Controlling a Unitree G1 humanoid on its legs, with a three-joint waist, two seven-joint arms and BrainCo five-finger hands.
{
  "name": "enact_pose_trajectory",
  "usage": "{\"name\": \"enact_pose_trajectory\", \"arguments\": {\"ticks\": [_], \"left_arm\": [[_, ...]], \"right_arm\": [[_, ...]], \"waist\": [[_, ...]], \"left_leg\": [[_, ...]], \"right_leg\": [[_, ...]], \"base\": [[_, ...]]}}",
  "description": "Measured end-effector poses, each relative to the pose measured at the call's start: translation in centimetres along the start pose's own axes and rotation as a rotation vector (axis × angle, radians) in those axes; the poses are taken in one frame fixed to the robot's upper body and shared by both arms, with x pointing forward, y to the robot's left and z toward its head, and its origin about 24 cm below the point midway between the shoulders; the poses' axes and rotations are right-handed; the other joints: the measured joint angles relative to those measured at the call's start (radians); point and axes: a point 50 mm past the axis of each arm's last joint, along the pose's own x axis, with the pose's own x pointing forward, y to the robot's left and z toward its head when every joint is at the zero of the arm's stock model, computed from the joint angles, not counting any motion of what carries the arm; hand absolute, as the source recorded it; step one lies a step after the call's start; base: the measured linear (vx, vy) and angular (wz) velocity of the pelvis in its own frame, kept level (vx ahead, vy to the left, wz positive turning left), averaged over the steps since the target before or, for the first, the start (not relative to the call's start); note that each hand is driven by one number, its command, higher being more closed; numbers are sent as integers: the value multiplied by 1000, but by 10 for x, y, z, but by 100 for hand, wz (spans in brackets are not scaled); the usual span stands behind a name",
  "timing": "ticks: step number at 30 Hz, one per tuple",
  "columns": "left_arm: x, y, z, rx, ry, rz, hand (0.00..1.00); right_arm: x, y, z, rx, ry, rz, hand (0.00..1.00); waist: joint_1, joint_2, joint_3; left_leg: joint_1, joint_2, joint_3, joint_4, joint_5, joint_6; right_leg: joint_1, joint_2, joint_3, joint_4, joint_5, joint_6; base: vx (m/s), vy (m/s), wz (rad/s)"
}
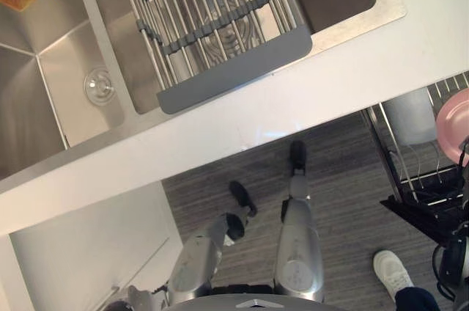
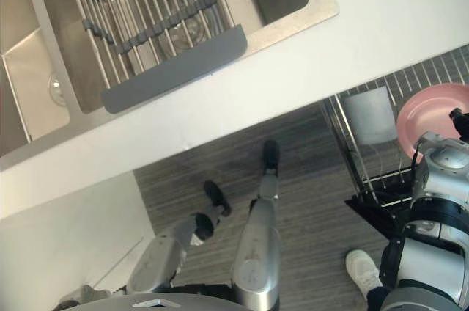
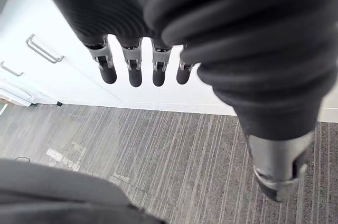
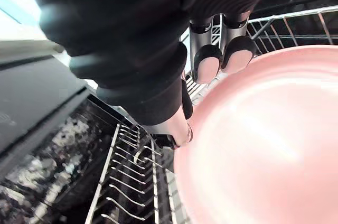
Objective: Walk over to the sink, pick up the cup, carry it to the dishwasher, place the cup inside the dishwasher, then close the dishwasher door
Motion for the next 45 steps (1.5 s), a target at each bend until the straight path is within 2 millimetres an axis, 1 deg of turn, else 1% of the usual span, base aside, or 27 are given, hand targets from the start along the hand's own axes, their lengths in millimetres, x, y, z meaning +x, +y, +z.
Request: {"name": "enact_pose_trajectory", "arguments": {"ticks": [2,3,6,9,10,14,17,19,20,21,23,24,26,30,31,32,33,34,35,37,38,39,40,41,43,44,45], "left_arm": [[0,-1,0,1,-1,-19,0],[0,-1,0,1,-1,-23,0],[1,2,-4,-6,-1,-32,0],[4,8,-13,-21,6,-19,0],[5,11,-18,-25,11,-12,0],[6,13,-21,-23,9,-3,0],[6,10,-21,-13,1,-9,0],[7,7,-20,-8,-12,-20,0],[6,6,-19,-8,-24,-23,0],[6,6,-18,-21,-31,-28,0],[5,16,-21,-54,-53,-34,0],[5,20,-23,-54,-58,-30,0],[6,33,-33,-43,-58,-4,0],[7,47,-43,-11,-42,10,0],[7,51,-46,-24,-34,4,0],[7,52,-48,-36,-27,-1,0],[8,56,-54,-63,-17,-8,0],[9,57,-62,-101,-5,-17,0],[9,58,-65,-109,2,-22,0],[10,62,-76,-154,21,-40,0],[10,64,-78,-164,26,-40,0],[9,67,-83,-195,30,-37,0],[9,70,-83,-220,27,-33,0],[8,74,-83,-287,10,-34,0],[7,78,-85,-342,2,-31,0],[6,81,-86,-390,-6,-30,0],[6,82,-86,-400,-8,-30,0]], "right_arm": [[4,-5,0,-41,8,26,100],[5,-6,0,-44,9,31,0],[5,-7,1,-76,-7,60,0],[4,-5,-3,-86,0,73,0],[3,-5,-4,-82,4,73,0],[2,-3,-6,-23,20,80,0],[-4,3,-1,150,-1,96,0],[-9,-1,-6,266,9,82,0],[-12,-7,-12,363,24,58,0],[-15,-10,-17,405,34,44,0],[-31,-22,-41,536,69,-5,0],[-36,-26,-47,557,74,-20,0],[-46,-45,-56,583,53,-75,0],[-49,-78,-52,709,-9,-177,0],[-50,-92,-53,734,-22,-223,0],[-51,-99,-55,736,-19,-251,0],[-53,-110,-60,743,-9,-308,0],[-54,-121,-63,751,-6,-356,0],[-55,-127,-65,759,-2,-383,0],[-58,-149,-78,828,30,-487,0],[-59,-154,-82,851,40,-519,0],[-62,-169,-93,877,62,-598,0],[-67,-183,-104,911,83,-674,0],[-78,-205,-128,1007,129,-798,0],[-93,-215,-153,1115,198,-902,0],[-111,-218,-176,1195,248,-970,0],[-115,-218,-180,1206,257,-983,0]], "waist": [[9,2,-1],[11,2,-1],[11,7,-4],[14,13,-8],[17,13,-9],[24,13,-9],[19,15,-10],[15,17,-11],[4,18,-12],[-4,19,-13],[-29,19,-13],[-36,20,-14],[-55,31,-21],[-51,39,-34],[-56,41,-42],[-55,34,-46],[-51,34,-72],[-49,22,-99],[-51,24,-119],[-54,-17,-167],[-55,-22,-182],[-55,-46,-207],[-57,-51,-227],[-59,-62,-251],[-64,-76,-265],[-65,-82,-275],[-66,-82,-275]], "left_leg": [[-17,-1,-2,3,4,0],[-22,-1,-2,4,5,0],[-45,0,-2,5,8,-1],[-61,10,-1,18,1,-16],[-64,17,-1,28,-6,-27],[-58,33,-4,39,-15,-41],[-30,29,-26,18,-13,-38],[3,25,-37,-6,-5,-35],[28,19,-53,-28,5,-36],[43,17,-62,-39,11,-36],[112,15,-98,-78,31,-40],[129,16,-110,-85,35,-40],[173,25,-141,-81,33,-46],[206,45,-144,-77,14,-60],[218,65,-137,-67,9,-67],[223,75,-136,-59,4,-74],[230,97,-136,-41,2,-77],[234,114,-136,-25,-1,-85],[233,121,-136,-14,3,-90],[237,134,-112,42,38,-106],[238,135,-107,55,46,-106],[236,137,-105,64,65,-105],[237,136,-104,64,80,-103],[239,133,-94,56,109,-102],[241,125,-69,52,143,-102],[252,117,-38,36,172,-102],[258,117,-29,33,174,-101]], "right_leg": [[-15,-2,-1,0,3,-3],[-18,-2,-2,0,3,-4],[-40,-3,-3,0,6,-7],[-52,4,-7,0,2,-11],[-53,9,-7,0,0,-13],[-50,26,-2,0,-4,-20],[-39,35,12,0,-1,-15],[-16,37,14,0,-1,-15],[6,34,3,0,-9,-13],[20,32,-4,0,-13,-13],[94,24,-46,0,-39,-16],[115,24,-59,0,-45,-17],[184,22,-102,0,-63,-15],[233,34,-123,0,-74,-17],[257,40,-142,0,-83,-21],[269,44,-146,0,-87,-25],[285,60,-154,0,-96,-36],[296,75,-161,0,-108,-39],[303,79,-166,0,-114,-43],[342,78,-175,0,-137,-49],[351,76,-178,0,-141,-50],[361,72,-191,0,-152,-52],[369,69,-201,0,-161,-54],[383,59,-224,0,-170,-55],[386,44,-232,6,-181,-56],[394,30,-243,14,-188,-53],[398,27,-247,15,-189,-52]], "base": [[26,-44,6],[23,-47,5],[30,-51,2],[44,-50,-3],[53,-52,-8],[61,-61,-13],[56,-42,-20],[51,-16,-3],[49,-6,13],[49,-2,27],[43,1,40],[39,-6,45],[22,-18,43],[-13,-38,16],[28,-86,23],[43,-94,21],[68,-103,6],[73,-95,6],[109,-120,15],[79,-155,16],[7,-158,13],[-3,-98,25],[-15,-126,45],[-12,-92,43],[-38,-63,29],[-49,-39,16],[-64,-27,17]]}}
